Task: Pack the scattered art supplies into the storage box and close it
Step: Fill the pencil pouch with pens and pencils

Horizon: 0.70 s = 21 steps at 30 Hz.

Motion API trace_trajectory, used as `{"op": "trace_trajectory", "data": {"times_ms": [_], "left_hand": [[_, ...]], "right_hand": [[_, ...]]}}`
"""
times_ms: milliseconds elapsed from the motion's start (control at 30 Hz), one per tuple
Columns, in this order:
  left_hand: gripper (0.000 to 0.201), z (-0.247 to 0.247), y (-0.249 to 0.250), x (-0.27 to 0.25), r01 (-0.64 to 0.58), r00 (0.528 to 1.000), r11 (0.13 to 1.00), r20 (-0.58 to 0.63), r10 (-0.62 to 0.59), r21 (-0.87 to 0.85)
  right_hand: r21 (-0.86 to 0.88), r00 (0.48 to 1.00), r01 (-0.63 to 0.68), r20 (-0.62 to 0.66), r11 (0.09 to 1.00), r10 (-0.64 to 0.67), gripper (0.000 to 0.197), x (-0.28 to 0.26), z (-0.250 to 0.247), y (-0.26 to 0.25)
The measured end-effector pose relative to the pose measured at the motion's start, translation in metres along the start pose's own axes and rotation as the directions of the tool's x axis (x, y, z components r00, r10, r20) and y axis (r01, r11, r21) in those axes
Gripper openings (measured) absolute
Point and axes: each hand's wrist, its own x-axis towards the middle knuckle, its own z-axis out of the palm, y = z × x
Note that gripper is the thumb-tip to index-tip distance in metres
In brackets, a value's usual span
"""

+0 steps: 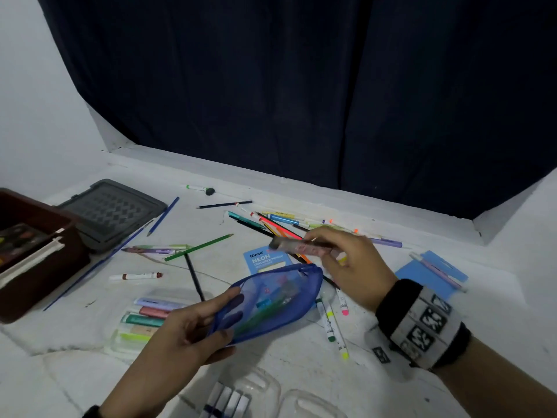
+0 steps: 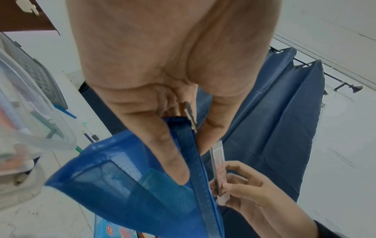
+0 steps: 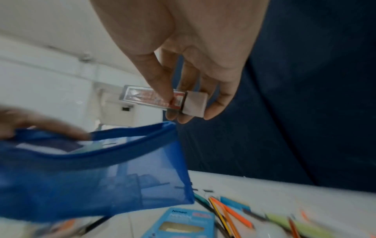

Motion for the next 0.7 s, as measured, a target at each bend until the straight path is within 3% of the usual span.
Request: {"op": "trace_trajectory", "data": {"times_ms": [67, 167, 267, 400, 533, 700], "left_hand": [[0.052, -0.003, 0.0, -0.009, 0.002, 1.0, 1.0, 0.002, -0.002, -0.014], [0.05, -0.007, 0.001, -0.022, -0.016, 1.0, 1.0, 0.004, 0.016, -0.017], [0.05, -0.013, 0.001, -0.032, -0.019, 1.0, 0.999, 0.009, 0.02, -0.035], [0.05, -0.03, 0.002, -0.043, -0.014, 1.0, 1.0, 0.017, 0.014, -0.024], [0.046, -0.059, 0.003, -0.046, 0.018, 0.999, 0.998, -0.036, -0.021, -0.065], [0.042, -0.106, 0.007, -0.047, 0.023, 0.997, 0.998, -0.067, -0.026, -0.055]], "right_hand": [[-0.155, 0.976, 0.205, 0.098, 0.966, -0.192, 0.042, -0.012, 0.009, -0.023], [-0.289, 0.918, 0.37, 0.259, 0.883, -0.3, 0.041, -0.029, 0.029, -0.042], [-0.275, 0.889, 0.42, 0.318, 0.865, -0.331, 0.037, -0.04, 0.051, -0.053], [-0.109, 0.889, 0.37, 0.33, 0.922, -0.318, 0.038, -0.042, 0.075, -0.066], [0.092, 0.915, 0.325, 0.22, 0.941, -0.338, 0.023, -0.02, 0.083, -0.084], [0.122, 0.957, 0.29, -0.04, 0.949, -0.287, 0.015, 0.022, 0.092, -0.09]]}}
